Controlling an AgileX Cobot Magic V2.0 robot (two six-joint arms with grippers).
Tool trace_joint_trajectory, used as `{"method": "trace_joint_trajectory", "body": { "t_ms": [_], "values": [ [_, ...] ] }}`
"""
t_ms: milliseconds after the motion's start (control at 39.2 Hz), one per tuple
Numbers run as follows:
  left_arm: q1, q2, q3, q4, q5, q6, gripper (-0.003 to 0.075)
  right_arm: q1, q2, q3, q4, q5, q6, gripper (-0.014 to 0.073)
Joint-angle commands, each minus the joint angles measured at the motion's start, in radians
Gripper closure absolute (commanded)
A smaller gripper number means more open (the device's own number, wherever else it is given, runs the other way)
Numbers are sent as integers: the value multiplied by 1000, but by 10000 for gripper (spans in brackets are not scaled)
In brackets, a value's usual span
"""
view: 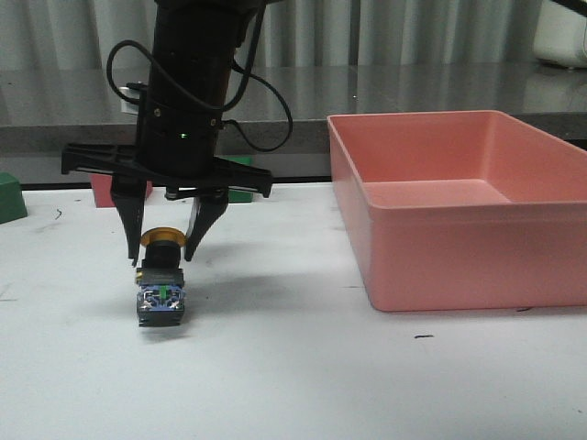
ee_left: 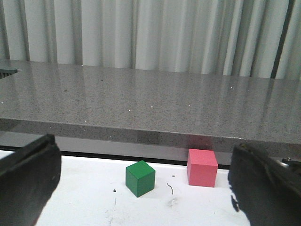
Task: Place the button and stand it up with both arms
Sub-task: 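Lower the button onto the table and open the right gripper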
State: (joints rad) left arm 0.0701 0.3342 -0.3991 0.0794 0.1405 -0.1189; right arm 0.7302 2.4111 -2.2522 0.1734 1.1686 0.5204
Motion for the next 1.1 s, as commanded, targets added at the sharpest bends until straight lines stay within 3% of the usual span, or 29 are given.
{"method": "trace_joint_trajectory", "body": {
  "t_ms": [0,511,843,1073],
  "values": [
    [-7,16,-27,-5,-78,-1,29,-5,-59,-32,9,-49,25,308],
    [-7,16,-27,-5,-78,-1,29,-5,-42,-32,-22,-128,76,305],
    [-7,16,-27,-5,-78,-1,29,-5,-42,-32,-22,-135,76,167],
    [-7,16,-27,-5,-78,-1,29,-5,-45,-35,-22,-138,76,141]
  ]
}}
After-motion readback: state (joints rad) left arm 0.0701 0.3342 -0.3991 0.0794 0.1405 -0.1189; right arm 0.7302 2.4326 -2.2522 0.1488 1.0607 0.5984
